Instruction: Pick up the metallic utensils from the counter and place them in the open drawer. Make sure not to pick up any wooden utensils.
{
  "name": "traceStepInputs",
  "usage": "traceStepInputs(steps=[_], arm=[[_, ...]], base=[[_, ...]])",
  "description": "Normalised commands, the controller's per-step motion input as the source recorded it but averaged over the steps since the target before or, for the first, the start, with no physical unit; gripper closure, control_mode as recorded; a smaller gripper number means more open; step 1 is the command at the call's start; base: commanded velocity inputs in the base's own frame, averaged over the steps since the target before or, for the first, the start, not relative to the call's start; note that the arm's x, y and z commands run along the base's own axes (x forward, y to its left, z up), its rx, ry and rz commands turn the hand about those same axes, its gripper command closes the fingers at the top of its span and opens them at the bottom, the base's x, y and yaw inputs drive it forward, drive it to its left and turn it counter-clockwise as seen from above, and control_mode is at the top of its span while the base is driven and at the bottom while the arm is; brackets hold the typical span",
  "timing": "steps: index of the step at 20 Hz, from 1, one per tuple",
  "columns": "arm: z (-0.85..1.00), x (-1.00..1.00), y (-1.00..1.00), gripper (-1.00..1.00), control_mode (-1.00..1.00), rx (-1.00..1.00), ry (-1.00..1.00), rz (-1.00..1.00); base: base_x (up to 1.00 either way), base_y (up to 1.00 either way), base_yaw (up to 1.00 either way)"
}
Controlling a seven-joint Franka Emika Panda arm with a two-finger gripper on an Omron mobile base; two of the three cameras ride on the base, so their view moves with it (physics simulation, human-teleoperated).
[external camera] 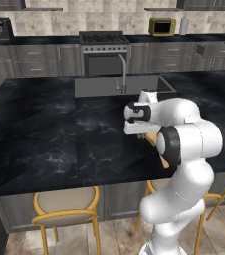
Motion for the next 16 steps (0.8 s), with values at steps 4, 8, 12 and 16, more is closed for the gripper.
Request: traceStepInputs(steps=[4, 8, 12, 16], arm=[[1.00, -0.86, -0.53, 1.00, -1.00, 0.00, 0.00, 0.27], [0.87, -1.00, -0.40, 1.00, -1.00, 0.00, 0.00, 0.09], [0.63, -1.00, -0.23, 1.00, -1.00, 0.00, 0.00, 0.01], [0.44, -0.87, -0.01, 1.00, -1.00, 0.00, 0.02, 0.00]], base=[[0.00, 0.00, 0.00], [0.00, 0.00, 0.00], [0.00, 0.00, 0.00], [0.00, 0.00, 0.00]])
